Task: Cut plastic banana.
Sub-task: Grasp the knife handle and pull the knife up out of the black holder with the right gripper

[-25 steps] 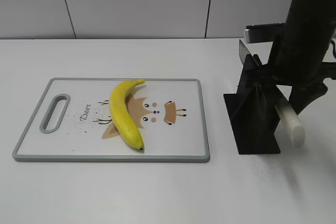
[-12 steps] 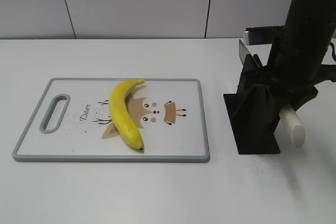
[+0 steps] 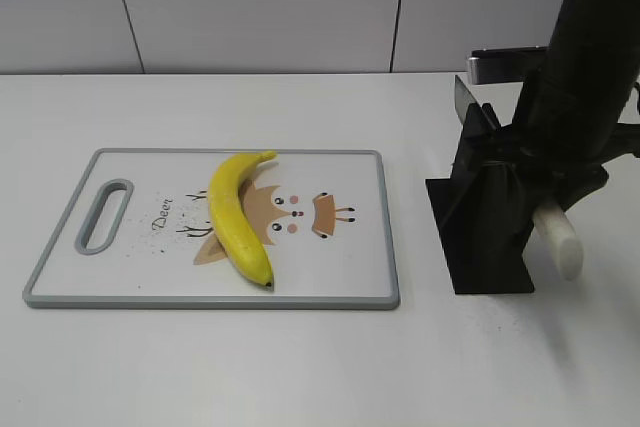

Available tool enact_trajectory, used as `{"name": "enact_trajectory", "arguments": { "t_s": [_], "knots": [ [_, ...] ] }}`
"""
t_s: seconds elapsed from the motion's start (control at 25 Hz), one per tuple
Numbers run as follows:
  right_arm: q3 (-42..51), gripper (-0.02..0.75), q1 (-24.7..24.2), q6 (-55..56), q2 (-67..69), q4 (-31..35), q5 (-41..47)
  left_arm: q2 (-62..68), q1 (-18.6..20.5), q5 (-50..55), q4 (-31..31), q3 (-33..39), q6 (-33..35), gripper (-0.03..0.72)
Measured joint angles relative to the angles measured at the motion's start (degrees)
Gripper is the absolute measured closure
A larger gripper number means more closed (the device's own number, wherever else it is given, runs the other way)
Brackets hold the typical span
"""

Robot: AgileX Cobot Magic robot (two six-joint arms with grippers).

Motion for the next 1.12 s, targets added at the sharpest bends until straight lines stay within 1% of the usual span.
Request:
{"name": "enact_trajectory", "arguments": {
  "t_s": [0.2, 0.4, 0.64, 0.88, 1.0, 1.12],
  "knots": [
    [0.65, 0.545, 0.00, -0.05, -2.19, 0.08, -0.49, 0.00, 0.00, 0.00, 0.00, 0.00, 0.00, 0.097],
    [-0.85, 0.545, 0.00, 0.38, -9.05, 1.29, 1.82, 0.00, 0.00, 0.00, 0.05, 0.00, 0.00, 0.097],
    [-0.92, 0.545, 0.00, -0.77, -10.57, 1.11, 2.34, 0.00, 0.00, 0.00, 0.05, 0.00, 0.00, 0.097],
    [-7.28, 0.554, 0.20, -3.25, -12.30, 0.42, 2.62, 0.00, 0.00, 0.00, 0.05, 0.00, 0.00, 0.098],
    [-11.22, 0.554, 0.20, -8.11, -12.46, 1.04, 2.22, 0.00, 0.00, -0.05, 0.05, 0.00, 0.07, 0.099],
    [-13.20, 0.554, 0.20, -18.79, -12.51, 4.01, 0.78, 0.32, 0.00, -0.25, 0.05, 0.00, 0.63, 0.099]
  ]
}}
